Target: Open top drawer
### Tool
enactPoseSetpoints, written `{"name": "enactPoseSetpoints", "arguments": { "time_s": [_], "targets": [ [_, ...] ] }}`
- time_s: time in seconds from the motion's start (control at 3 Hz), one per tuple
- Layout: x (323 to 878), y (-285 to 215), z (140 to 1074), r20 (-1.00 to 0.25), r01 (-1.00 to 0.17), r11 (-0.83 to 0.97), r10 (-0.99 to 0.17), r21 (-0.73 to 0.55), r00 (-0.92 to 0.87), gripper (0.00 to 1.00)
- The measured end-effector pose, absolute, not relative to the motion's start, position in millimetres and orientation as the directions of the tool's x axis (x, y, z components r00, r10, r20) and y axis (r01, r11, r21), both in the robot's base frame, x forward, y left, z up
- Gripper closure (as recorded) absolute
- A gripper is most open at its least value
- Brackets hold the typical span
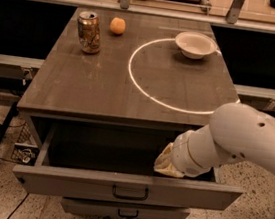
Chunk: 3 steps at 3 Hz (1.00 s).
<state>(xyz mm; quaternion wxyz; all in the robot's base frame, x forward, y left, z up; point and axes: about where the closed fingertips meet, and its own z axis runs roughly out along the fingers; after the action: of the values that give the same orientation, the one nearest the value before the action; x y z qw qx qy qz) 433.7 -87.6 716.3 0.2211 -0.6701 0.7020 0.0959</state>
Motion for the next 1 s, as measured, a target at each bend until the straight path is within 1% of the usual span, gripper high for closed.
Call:
{"name": "enactPoseSetpoints", "arguments": {
  "time_s": [0.67,1.0],
  "targets": [
    [426,-93,670,-0.41,-0.989,0.106,-0.91,-0.105,-0.054,1.0],
    [426,-93,677,-0.41,-0.989,0.106,-0.91,-0.105,-0.054,1.0]
  ]
}}
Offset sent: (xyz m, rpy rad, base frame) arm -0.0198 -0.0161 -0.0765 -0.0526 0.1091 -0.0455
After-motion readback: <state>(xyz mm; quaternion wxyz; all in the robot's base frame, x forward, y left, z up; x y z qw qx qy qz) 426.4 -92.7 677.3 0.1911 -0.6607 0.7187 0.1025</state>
